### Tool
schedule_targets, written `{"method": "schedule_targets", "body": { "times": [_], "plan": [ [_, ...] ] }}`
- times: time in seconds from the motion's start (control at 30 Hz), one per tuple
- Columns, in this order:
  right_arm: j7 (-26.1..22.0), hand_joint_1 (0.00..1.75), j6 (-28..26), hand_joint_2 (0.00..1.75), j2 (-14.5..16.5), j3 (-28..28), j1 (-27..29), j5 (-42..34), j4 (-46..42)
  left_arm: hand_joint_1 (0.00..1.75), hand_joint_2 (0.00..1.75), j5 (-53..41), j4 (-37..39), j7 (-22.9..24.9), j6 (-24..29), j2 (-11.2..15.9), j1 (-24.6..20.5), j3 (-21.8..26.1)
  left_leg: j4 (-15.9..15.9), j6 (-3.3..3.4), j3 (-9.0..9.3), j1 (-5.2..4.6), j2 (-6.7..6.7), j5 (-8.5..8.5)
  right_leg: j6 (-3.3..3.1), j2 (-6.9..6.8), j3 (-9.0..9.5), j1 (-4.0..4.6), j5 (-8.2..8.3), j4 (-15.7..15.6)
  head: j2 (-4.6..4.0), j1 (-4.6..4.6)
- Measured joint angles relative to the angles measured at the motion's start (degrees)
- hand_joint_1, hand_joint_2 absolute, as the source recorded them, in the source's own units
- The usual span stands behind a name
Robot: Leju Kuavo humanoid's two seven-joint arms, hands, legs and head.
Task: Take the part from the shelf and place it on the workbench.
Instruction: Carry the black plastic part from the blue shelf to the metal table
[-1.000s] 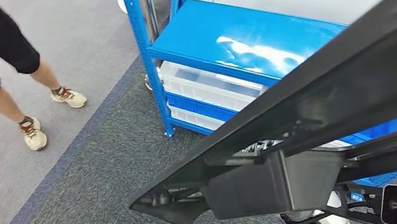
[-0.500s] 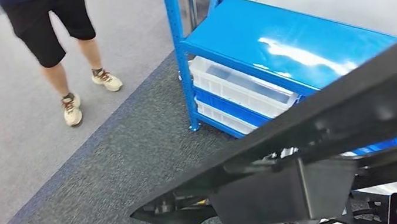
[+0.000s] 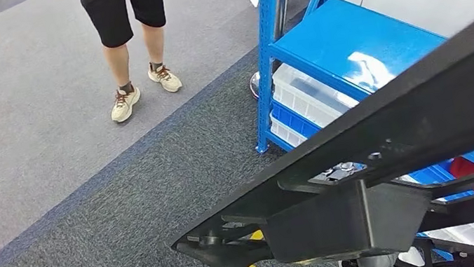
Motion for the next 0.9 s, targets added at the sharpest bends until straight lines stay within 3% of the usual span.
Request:
{"method": "schedule_targets", "body": {
  "times": [0.03, 0.07, 0.13, 0.2, 0.27, 0.33, 0.4, 0.47, 0.53, 0.57, 0.6, 0.63, 0.7, 0.77, 0.83, 0.9],
  "plan": [
    [0.0, 1.75, -0.1, 1.75, 0.0, 0.0, 0.4, 0.1, 0.0, 0.0, 0.0, 0.0, 0.0, 0.0, 0.1, 0.0, 0.0, 0.0, 0.0, 0.03, -0.04, -0.04, -0.73, 0.02, 0.03, 0.22, -1.3, -0.04, -0.53, 2.5, 0.0, 0.01],
    [0.0, 1.75, -0.1, 1.75, -0.1, -0.1, 0.7, 0.2, 0.0, 0.0, 0.0, 0.0, 0.0, 0.1, 0.1, 0.0, 0.0, 0.0, 0.1, 0.03, -0.04, -0.06, -1.48, 0.02, -0.01, 0.31, -1.5, -0.06, 0.22, 2.6, 0.0, 0.01],
    [0.0, 1.75, -0.1, 1.75, -0.1, -0.1, 0.9, 0.2, 0.0, 0.0, 0.0, 0.0, 0.0, 0.2, 0.2, 0.0, 0.0, 0.0, 0.3, -0.07, 0.07, -0.05, -3.03, -0.02, -0.26, 1.3, 1.27, -0.18, 4.43, -3.7, 0.0, 0.01],
    [0.0, 1.75, -0.1, 1.75, -0.2, -0.2, 1.0, 0.3, -0.1, 0.0, 0.0, 0.0, 0.0, 0.3, 0.2, 0.0, -0.1, 0.0, 0.6, -0.44, -0.14, -0.04, -4.48, -0.02, -0.43, 4.32, 4.5, -0.43, 7.46, -11.0, 0.01, 0.01],
    [0.0, 1.75, -0.3, 1.75, -0.2, -0.2, 1.2, 0.4, -0.3, 0.0, 0.0, 0.1, 0.0, 0.3, 0.2, 0.1, -0.1, 0.0, 0.7, -1.13, -0.68, 0.18, -5.77, 0.19, -0.47, 5.89, 5.33, -0.4, 7.84, -13.4, 0.01, 0.0],
    [0.0, 1.75, -0.6, 1.75, -0.2, -0.2, 1.3, 0.6, -0.4, 0.0, 0.0, 0.4, 0.0, 0.3, 0.2, 0.1, 0.0, 0.0, 0.6, -1.84, -1.06, 0.4, -6.53, 0.41, -0.9, 4.53, 5.42, -0.35, 8.16, -13.8, 0.0, 0.0],
    [0.0, 1.75, -1.0, 1.75, -0.2, 0.0, 1.3, 0.7, -0.3, 0.0, 0.0, 0.7, 0.0, 0.2, -0.1, 0.0, 0.2, 0.1, 2.6, -2.23, -2.13, 0.21, -4.13, -1.0, -1.67, 2.85, 5.77, -0.48, 8.5, -14.5, 0.0, -0.02],
    [0.0, 1.75, -1.2, 1.75, -0.2, 0.2, 1.5, 0.8, -0.3, 0.0, 0.0, 0.9, 0.0, 0.1, -0.8, -0.1, 0.0, 0.1, 9.1, -2.48, -5.12, 0.13, -0.72, -4.59, -2.17, 1.01, 5.93, -0.32, 8.56, -14.8, 0.0, -0.03],
    [0.0, 1.75, -1.0, 1.75, -0.2, 0.2, 1.7, 0.8, -0.1, 0.0, 0.0, 0.9, 0.0, 0.0, -1.5, -0.4, -0.2, 0.1, 15.9, -2.8, -8.22, 0.33, 0.35, -7.24, -2.32, -0.89, 5.93, -0.07, 8.45, -14.8, 0.0, -0.02],
    [0.1, 1.75, -0.8, 1.75, -0.2, 0.2, 1.8, 0.8, 0.0, 0.0, 0.0, 0.9, 0.0, 0.0, -1.8, -0.5, -0.1, 0.1, 17.0, -2.91, -8.54, 0.41, 0.55, -7.17, -2.32, -1.76, 5.94, -0.01, 8.39, -14.8, 0.0, -0.02],
    [0.1, 1.75, -0.6, 1.75, -0.2, 0.3, 1.8, 0.8, 0.1, 0.0, 0.0, 0.9, 0.0, 0.0, -2.1, -0.7, -0.1, 0.1, 15.5, -2.95, -7.6, 0.46, 0.8, -6.0, -2.27, -2.52, 5.99, 0.02, 8.31, -14.8, 0.0, -0.02],
    [0.1, 1.75, -0.5, 1.75, -0.2, 0.3, 1.7, 0.9, 0.1, 0.0, 0.0, 1.0, 0.0, 0.0, -2.4, -0.9, 0.0, 0.1, 12.0, -2.92, -5.59, 0.47, 1.33, -4.17, -2.16, -3.21, 6.1, 0.02, 8.21, -14.8, 0.0, -0.02],
    [0.1, 1.75, -0.9, 1.75, -0.2, 0.4, 1.5, 1.2, 0.2, 0.0, 0.0, 1.0, 0.0, 0.0, -2.6, -1.1, -0.1, 0.2, 3.9, -2.46, -1.15, 0.17, 3.85, -1.47, -1.78, -4.38, 6.33, 0.23, 7.92, -14.6, 0.0, -0.01],
    [0.1, 1.75, -1.7, 1.75, -0.2, 0.5, 1.4, 1.4, 0.2, 0.0, 0.0, 0.7, 0.0, 0.0, -2.7, -1.3, -0.2, 0.3, 0.5, -1.72, 0.51, -0.29, 5.17, -0.94, -1.29, -5.36, 6.45, 0.54, 7.72, -14.5, 0.0, -0.01],
    [0.1, 1.75, -2.4, 1.75, -0.2, 0.7, 1.3, 1.5, 0.2, 0.0, 0.0, 0.3, 0.0, 0.0, -2.7, -1.4, -0.1, 0.3, 0.3, -1.05, 0.35, -0.37, 4.0, -0.73, -0.75, -6.14, 6.51, 0.6, 7.58, -14.4, 0.0, -0.01],
    [0.1, 1.75, -2.6, 1.75, -0.2, 0.9, 1.3, 1.4, 0.2, 0.0, 0.0, -0.1, 0.0, 0.1, -2.5, -1.7, 0.0, 0.3, -0.1, -0.43, 0.39, -0.15, 2.82, -0.39, -0.12, -4.28, 5.95, 0.3, 6.21, -12.8, 0.0, -0.01]
  ]
}}
